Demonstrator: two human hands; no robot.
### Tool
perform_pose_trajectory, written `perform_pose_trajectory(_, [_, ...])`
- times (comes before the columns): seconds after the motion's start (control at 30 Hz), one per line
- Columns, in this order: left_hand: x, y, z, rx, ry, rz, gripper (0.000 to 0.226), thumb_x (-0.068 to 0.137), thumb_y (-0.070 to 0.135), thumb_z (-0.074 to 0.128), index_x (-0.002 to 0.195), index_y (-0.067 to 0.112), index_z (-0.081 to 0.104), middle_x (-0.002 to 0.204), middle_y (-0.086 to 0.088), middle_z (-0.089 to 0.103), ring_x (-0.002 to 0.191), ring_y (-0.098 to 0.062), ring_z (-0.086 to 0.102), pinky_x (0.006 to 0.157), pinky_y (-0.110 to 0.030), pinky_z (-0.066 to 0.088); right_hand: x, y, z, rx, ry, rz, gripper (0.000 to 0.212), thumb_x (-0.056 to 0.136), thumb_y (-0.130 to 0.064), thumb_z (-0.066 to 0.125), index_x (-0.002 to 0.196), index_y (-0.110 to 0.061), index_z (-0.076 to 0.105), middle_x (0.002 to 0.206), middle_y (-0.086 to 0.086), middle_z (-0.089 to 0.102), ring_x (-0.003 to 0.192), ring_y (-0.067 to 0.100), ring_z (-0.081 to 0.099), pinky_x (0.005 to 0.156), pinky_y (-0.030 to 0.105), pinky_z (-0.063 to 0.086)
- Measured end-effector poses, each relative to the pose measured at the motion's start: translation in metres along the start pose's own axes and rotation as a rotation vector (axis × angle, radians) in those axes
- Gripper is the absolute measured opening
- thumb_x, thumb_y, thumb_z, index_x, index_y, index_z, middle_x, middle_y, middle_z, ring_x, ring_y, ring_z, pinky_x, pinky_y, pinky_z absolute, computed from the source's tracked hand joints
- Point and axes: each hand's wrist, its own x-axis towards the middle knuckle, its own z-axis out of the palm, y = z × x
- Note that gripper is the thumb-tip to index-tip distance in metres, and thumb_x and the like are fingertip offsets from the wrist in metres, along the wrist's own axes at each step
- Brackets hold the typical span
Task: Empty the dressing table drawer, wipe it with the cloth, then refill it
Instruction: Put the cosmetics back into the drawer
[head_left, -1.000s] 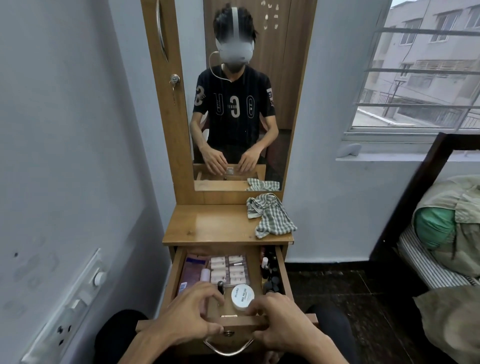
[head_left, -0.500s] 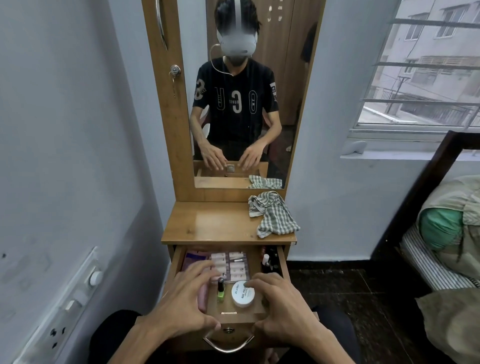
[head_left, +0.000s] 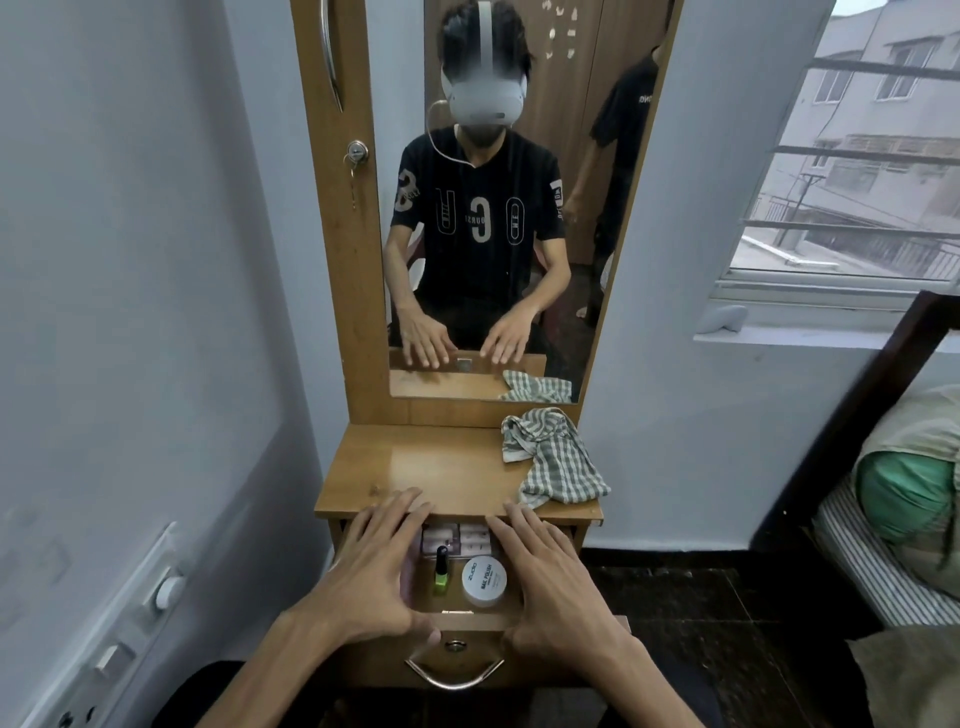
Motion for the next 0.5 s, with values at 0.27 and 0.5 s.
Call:
perform_pose_trajectory(0.27, [0.027, -0.025, 0.013, -0.037, 0.083, -0.028, 0.135, 0.058, 0.094, 0.061, 0.163, 0.031, 0.005, 0.166, 0.022, -0.008, 0.153, -0.005, -0.013, 0.123, -0.026, -0.012, 0.043, 0.006, 0.001, -0.073, -0.014, 0.006, 0.123, 0.079, -0.031, 0.080, 0.167, -0.019, -0.006, 0.176, 0.002, -0.009, 0.162, 0.018, -0.014, 0.124, 0.036, -0.022])
perform_pose_trajectory(0.5, [0.040, -0.026, 0.030, -0.012, 0.328, -0.065, 0.085, 0.064, 0.074, 0.068, 0.139, 0.036, 0.053, 0.143, 0.029, 0.040, 0.136, 0.003, 0.035, 0.119, -0.023, 0.019, 0.067, 0.007, 0.036, -0.184, 0.101, 0.054, 0.095, 0.084, -0.039, 0.080, 0.160, -0.011, 0.029, 0.169, 0.013, 0.028, 0.159, 0.029, 0.023, 0.131, 0.048, -0.009])
